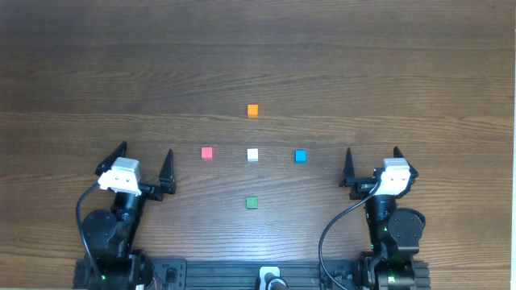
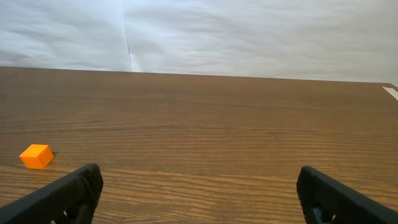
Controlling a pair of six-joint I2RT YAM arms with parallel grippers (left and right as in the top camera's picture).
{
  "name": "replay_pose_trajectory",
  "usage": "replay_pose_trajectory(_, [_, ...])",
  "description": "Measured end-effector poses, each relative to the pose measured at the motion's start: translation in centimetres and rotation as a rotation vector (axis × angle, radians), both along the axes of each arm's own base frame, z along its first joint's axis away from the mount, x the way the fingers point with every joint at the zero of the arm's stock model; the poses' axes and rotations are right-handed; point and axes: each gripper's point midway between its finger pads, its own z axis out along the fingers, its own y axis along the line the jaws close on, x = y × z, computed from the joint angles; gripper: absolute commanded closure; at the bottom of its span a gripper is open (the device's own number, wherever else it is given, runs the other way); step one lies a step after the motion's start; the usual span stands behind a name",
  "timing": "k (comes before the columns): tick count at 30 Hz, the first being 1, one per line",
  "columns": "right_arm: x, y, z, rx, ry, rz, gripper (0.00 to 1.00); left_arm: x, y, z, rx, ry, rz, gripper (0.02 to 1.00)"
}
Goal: Stack Cubes
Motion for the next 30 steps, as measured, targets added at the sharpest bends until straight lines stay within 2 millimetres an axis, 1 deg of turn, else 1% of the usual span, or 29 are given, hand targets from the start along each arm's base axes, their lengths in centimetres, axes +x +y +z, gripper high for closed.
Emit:
replay_pose_trajectory(15, [0.0, 0.0, 0.0, 0.000, 0.000, 0.000, 0.007, 0.0, 0.0, 0.0, -0.001, 0.000, 0.000, 0.020])
replay_pose_trajectory(19, [0.0, 0.0, 0.0, 0.001, 0.000, 0.000, 0.009, 0.0, -0.2, -0.1, -0.031, 0.014, -0.009, 0.020])
replay_pose_trajectory(22, [0.0, 0.0, 0.0, 0.000, 0.000, -0.001, 0.009, 0.2, -1.0, -0.8, -0.078, 0.096, -0.040, 0.020])
replay_pose_trajectory(24, [0.0, 0.0, 0.0, 0.001, 0.000, -0.001, 0.009, 0.5, -1.6, -0.5, -0.101, 0.148, -0.067, 0.020])
replay_pose_trajectory(28, [0.0, 0.0, 0.0, 0.000, -0.001, -0.002, 0.009, 1.7, -3.5, 1.3, -0.138, 0.271, -0.142, 0.020])
replay_pose_trajectory(30, [0.0, -0.1, 0.0, 0.001, 0.000, -0.002, 0.012, 2.7, -4.6, 2.2, -0.147, 0.342, -0.177, 0.020])
